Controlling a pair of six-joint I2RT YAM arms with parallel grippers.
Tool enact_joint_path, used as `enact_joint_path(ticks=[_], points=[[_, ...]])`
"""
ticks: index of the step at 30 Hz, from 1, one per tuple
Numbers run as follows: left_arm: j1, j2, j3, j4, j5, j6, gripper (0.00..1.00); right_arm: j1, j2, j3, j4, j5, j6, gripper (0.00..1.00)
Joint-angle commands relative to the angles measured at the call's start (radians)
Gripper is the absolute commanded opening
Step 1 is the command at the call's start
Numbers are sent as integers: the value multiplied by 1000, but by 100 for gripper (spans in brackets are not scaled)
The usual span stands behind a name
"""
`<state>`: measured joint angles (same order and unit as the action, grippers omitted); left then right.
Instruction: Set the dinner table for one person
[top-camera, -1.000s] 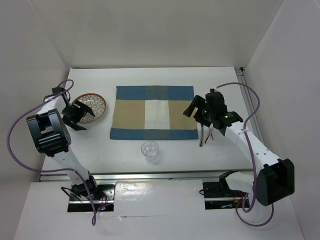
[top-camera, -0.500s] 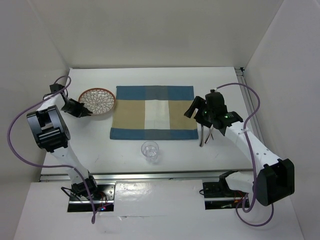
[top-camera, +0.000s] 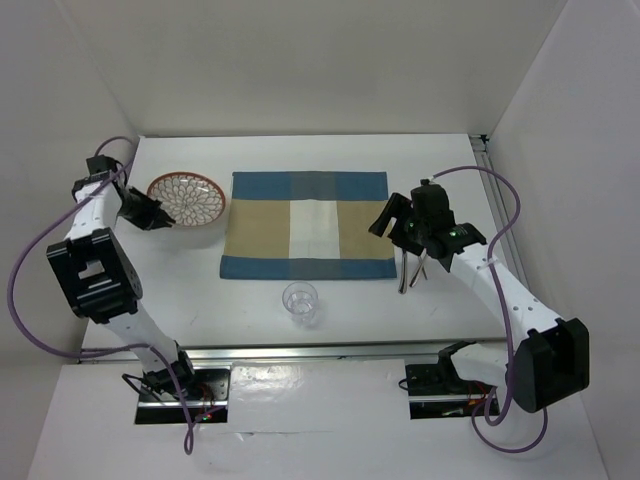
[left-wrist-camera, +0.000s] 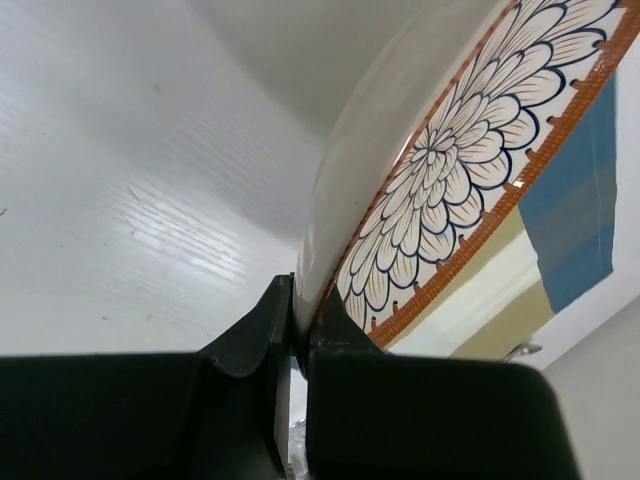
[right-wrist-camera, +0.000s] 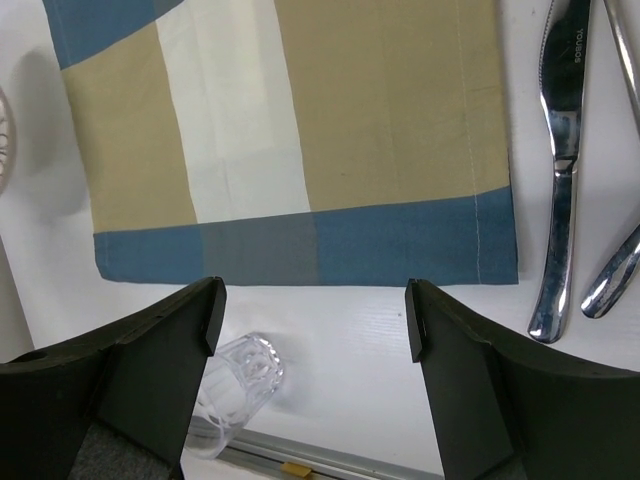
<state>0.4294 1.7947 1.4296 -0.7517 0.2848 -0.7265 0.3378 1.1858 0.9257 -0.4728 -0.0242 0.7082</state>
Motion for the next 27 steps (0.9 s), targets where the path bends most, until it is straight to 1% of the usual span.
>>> enact_joint_path(ticks=[1, 2, 5, 6, 7, 8, 9, 11, 12, 16, 17, 18, 19, 21, 23, 27], points=[[-73, -116, 126, 16, 137, 76, 0, -2, -32, 32, -21, -13, -13, 84], [-128, -116, 138, 15, 149, 85, 0, -2, -32, 32, -21, -13, -13, 84], [-222, -107, 160, 15, 174, 111, 0, -2, -32, 32, -32, -13, -23, 84], [-285, -91, 170, 15, 174, 111, 0, -2, -32, 32, -42, -13, -23, 84], [-317, -78, 170, 15, 174, 122, 0, -2, -41, 32, -58, -13, -23, 84], [-348, -61, 187, 15, 174, 134, 0, -2, -41, 42, -58, -3, -23, 84], [-404, -42, 216, 15, 191, 144, 0, -2, -54, 42, -72, -3, -23, 84], [-452, 38, 270, -9, 223, 163, 0, -2, -69, 42, -84, 15, -32, 84], [-489, 61, 270, -9, 223, 164, 0, -2, -83, 42, -98, 15, -32, 84], [-537, 133, 279, 54, 237, 133, 0, -2, -103, 42, -128, 33, -32, 84], [-537, 147, 279, 77, 284, 133, 0, -2, -112, 42, -142, 43, -41, 84], [-546, 193, 299, 89, 312, 133, 0, -2, -112, 42, -151, 43, -41, 84], [-558, 218, 343, 71, 324, 133, 0, -2, -112, 33, -151, 43, -41, 84], [-577, 274, 382, 48, 311, 144, 0, -11, -112, 33, -161, 53, -41, 84], [-598, 299, 406, 48, 288, 144, 0, -11, -112, 33, -170, 53, -41, 84], [-607, 328, 393, 58, 287, 153, 0, -11, -112, 33, -170, 43, -41, 84]])
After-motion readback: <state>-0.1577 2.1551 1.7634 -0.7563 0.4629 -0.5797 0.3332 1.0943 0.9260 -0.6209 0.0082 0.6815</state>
